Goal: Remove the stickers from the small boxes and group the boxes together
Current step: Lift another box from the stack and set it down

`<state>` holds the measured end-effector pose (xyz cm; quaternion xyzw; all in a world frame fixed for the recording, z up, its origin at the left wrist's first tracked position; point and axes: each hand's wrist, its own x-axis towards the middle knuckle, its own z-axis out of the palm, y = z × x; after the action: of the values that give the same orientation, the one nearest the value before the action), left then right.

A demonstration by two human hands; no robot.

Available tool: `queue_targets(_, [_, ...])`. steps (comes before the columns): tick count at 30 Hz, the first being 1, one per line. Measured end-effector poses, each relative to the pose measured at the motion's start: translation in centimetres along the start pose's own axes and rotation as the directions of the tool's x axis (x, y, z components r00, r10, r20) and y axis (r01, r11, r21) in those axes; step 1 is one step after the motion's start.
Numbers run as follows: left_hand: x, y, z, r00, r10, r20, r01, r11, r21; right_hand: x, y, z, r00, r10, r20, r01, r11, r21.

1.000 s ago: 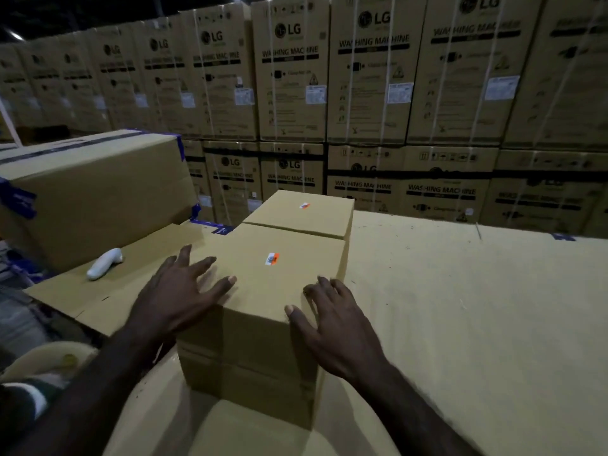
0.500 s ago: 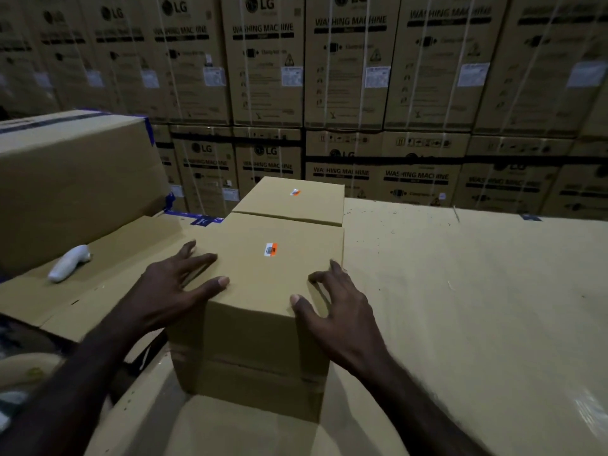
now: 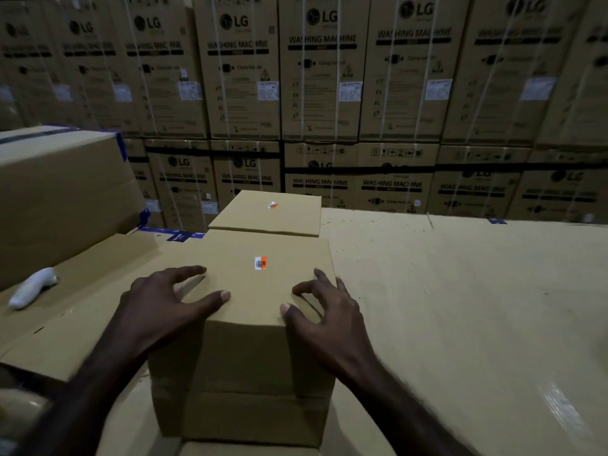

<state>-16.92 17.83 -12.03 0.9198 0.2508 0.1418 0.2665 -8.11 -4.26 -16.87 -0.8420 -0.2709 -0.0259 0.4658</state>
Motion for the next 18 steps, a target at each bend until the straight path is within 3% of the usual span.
queue_targets(8, [-2.5,6.1,0.5,0.998,0.051,-0.048,-0.048,0.997,0.057,-0.2,1.1,-6.6,0.999,-0.036,-0.021,0.035,0.999,-0.027])
queue_targets(18, [-7.2,20.0,6.2,0.981,0.174,-0.086,-0.177,0.984,-0.033,-3.0,5.9,-21.9,0.988,-0.088,-0.127,0.076,0.993,-0.093])
